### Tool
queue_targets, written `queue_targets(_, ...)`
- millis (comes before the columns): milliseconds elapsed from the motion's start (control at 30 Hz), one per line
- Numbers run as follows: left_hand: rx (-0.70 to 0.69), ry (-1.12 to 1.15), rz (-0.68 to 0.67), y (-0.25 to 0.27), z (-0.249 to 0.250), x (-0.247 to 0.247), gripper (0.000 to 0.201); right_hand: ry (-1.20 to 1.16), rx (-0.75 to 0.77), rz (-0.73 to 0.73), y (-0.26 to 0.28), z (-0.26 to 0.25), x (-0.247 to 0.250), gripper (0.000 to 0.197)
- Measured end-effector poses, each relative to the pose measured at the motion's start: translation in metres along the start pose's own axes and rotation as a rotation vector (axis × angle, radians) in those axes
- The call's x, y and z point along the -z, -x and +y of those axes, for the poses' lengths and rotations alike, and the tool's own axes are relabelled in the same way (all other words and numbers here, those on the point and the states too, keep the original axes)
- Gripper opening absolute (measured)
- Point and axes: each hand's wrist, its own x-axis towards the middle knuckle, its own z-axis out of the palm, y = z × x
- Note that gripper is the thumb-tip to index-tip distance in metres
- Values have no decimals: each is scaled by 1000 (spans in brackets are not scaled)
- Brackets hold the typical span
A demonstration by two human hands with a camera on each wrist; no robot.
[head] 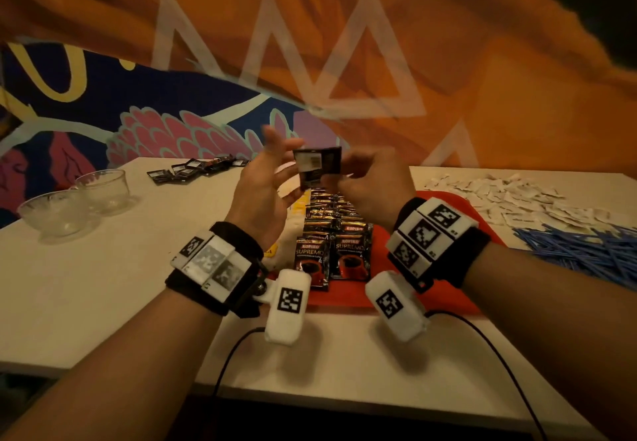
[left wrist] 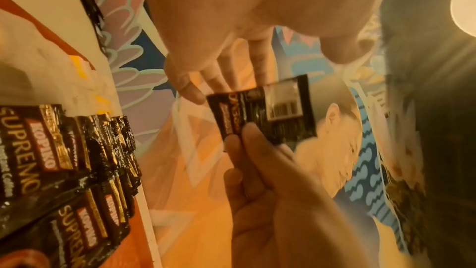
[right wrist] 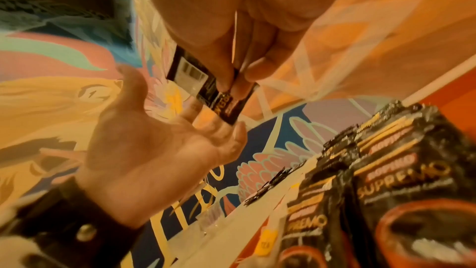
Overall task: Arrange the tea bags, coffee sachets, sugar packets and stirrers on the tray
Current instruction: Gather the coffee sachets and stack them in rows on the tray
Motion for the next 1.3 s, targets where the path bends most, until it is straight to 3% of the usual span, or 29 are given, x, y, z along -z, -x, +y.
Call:
queue_targets(67, 160, -20, -5, -4, 3, 3, 69, 7, 65, 71, -2, 3, 4, 30)
queue_targets(167, 280, -164, -148, -3, 5, 3, 43, 63, 201, 34, 3, 5, 6, 39)
queue_targets(267, 179, -135, -103, -6, 5, 0, 23, 108, 338, 25, 10, 6, 7, 32)
queue_targets(400, 42, -138, -35, -7, 5, -3, 6, -152, 72, 1, 7, 12, 13, 27)
queue_targets(500, -1, -145, -77, -4, 6, -8, 8, -125, -39, -103, 3, 18, 14, 20)
queue_targets(633, 12, -144, -133, -2, 9, -13, 26, 15, -24, -58, 0, 21, 13, 17)
queue_targets(767, -23, -214, -44, -5, 10, -16, 7, -4, -17, -75, 1, 21, 16, 14)
queue_targets(967, -82, -235, -26, -8, 6, -23, 8, -85, 20, -86, 3, 19, 14, 13)
queue_targets(1067, -103, -230, -106, -5, 8, -23, 12, -91, 21, -53, 1, 21, 16, 11)
queue_targets(1167, -203, -401, -184, -1, 9, -20, 11, -57, 23, -47, -1, 24, 19, 13)
queue_targets(1300, -296, -482, -142, -3, 7, -19, 10, -91, 123, -107, 2, 22, 20, 16)
